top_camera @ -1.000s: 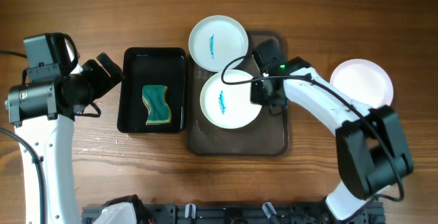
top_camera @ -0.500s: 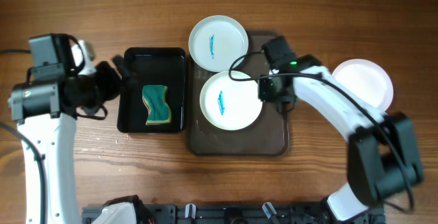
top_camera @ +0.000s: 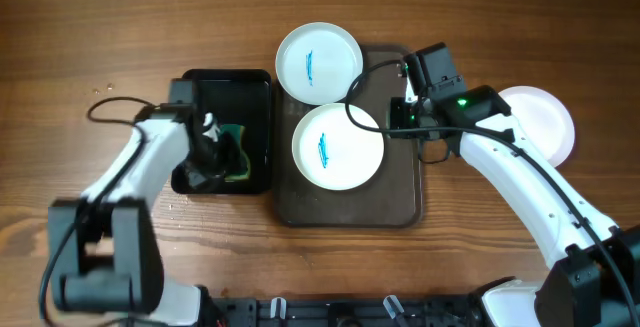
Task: Clean dirty plates on tray and stack at the side
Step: 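Grasp the sponge in the black tray with the left gripper and lift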
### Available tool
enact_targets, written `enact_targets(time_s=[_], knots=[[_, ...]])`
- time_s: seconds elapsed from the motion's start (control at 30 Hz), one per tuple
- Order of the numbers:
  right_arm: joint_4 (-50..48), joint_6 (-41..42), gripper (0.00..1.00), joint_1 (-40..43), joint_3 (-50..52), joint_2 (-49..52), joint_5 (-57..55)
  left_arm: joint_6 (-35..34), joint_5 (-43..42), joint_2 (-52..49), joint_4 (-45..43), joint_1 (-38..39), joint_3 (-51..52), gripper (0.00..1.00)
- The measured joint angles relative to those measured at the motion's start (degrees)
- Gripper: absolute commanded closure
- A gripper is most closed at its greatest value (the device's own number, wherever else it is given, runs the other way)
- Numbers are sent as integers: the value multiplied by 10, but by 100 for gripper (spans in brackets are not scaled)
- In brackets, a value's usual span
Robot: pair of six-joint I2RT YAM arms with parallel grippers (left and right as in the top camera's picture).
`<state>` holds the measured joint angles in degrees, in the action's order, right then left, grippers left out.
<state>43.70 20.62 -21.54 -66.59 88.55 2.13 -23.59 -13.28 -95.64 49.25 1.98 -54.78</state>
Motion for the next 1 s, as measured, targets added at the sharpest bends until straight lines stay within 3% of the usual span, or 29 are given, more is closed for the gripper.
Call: enact_targets(time_s=[0.03, 0.07, 0.23, 0.27, 0.33, 0.37, 0.4, 0.43, 0.6, 0.77, 0.8, 0.87, 1.0], knots=[[0, 0, 62, 0, 0, 0, 0, -5, 11, -17, -6, 8, 0, 92], [0, 0, 62, 0, 0, 0, 0, -19, 30, -38, -14, 20, 0, 96], [0, 0, 63, 0, 0, 0, 0, -42, 54, -50, -15, 38, -7, 96], [0, 0, 63, 0, 0, 0, 0, -43, 56, -50, -6, 38, -11, 92], [0, 0, 63, 0, 0, 0, 0, -46, 60, -51, 31, 38, -30, 52], [0, 0, 63, 0, 0, 0, 2, -46, 59, -51, 47, 37, -39, 24], [0, 0, 63, 0, 0, 0, 2, -42, 57, -50, 58, 37, -47, 7], [0, 0, 63, 0, 0, 0, 4, -40, 52, -50, 67, 38, -56, 4], [0, 0, 63, 0, 0, 0, 4, 13, 47, -19, 48, 37, -103, 31], [1, 0, 63, 0, 0, 0, 4, 28, 106, -23, -47, 38, -82, 48], [0, 0, 64, 0, 0, 0, 4, 30, 114, -26, -68, 38, -71, 57], [0, 0, 66, 0, 0, 0, 4, 32, 137, -44, -109, 38, -47, 93], [0, 0, 66, 0, 0, 0, 4, 36, 146, -63, -138, 40, -35, 96]])
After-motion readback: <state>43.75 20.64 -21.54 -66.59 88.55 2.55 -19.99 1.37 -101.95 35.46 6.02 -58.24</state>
